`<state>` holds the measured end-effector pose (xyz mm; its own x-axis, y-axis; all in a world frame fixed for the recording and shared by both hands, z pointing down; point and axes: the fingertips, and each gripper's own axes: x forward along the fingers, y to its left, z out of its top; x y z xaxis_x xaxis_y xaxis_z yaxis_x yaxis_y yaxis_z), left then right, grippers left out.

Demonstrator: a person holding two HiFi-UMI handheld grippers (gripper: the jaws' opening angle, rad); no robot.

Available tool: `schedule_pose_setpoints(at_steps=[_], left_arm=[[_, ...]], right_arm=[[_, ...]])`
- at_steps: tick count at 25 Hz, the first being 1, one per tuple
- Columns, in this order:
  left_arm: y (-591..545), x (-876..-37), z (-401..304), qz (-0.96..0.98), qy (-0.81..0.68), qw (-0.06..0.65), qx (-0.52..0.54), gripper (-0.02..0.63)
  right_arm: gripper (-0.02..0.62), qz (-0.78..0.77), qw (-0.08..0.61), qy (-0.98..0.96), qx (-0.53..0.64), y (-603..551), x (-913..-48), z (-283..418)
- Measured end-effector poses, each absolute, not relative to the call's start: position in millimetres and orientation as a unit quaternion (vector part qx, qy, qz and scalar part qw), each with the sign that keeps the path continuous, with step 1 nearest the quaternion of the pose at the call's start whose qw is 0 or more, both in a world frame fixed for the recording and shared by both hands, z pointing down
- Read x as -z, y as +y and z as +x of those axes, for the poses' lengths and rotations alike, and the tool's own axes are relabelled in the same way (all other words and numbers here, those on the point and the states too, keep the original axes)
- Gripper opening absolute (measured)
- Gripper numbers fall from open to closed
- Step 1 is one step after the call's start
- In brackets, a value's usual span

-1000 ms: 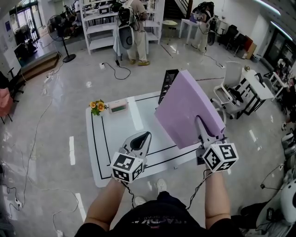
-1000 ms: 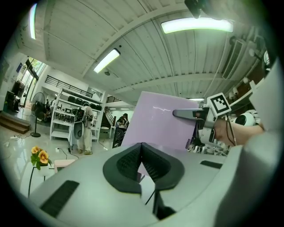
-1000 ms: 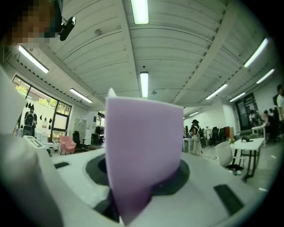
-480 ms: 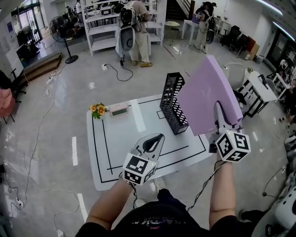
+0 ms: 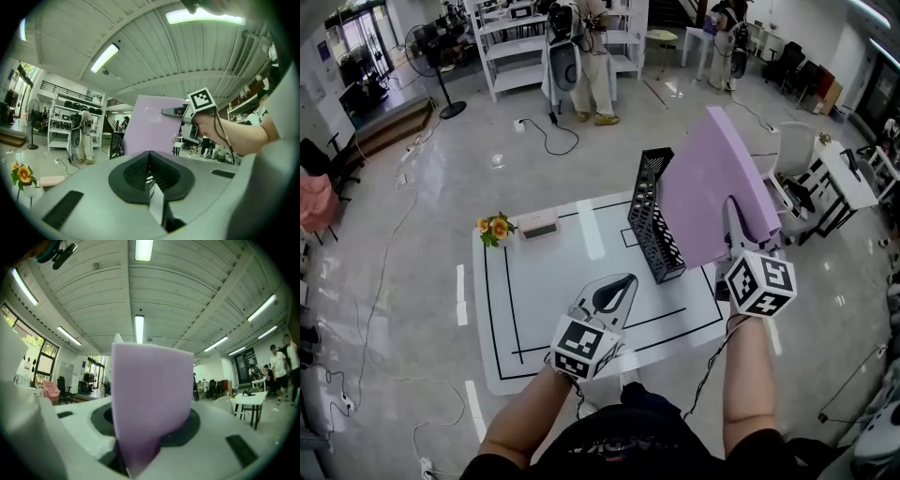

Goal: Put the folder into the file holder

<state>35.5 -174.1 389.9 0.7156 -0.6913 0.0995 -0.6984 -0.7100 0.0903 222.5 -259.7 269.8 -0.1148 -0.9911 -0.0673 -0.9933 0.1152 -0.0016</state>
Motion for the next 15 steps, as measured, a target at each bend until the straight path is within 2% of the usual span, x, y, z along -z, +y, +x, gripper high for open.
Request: schedule_pose_setpoints(at_steps=[11,15], left_arm=[[-212.2,-400.5,38.1,0.92,-0.385,0.073,-0.029,0.003],[-219.0,-406.2,36.7,0.918,-0.387,0.078,-0.03,0.003]], right_arm=[[0.175,-0.663,0.001,0.748,-0.016,-313.5,-301.5,208.5],[0.175,-0.653,0.012,0.757,-0.002,-321.1,-300.9,203.1]])
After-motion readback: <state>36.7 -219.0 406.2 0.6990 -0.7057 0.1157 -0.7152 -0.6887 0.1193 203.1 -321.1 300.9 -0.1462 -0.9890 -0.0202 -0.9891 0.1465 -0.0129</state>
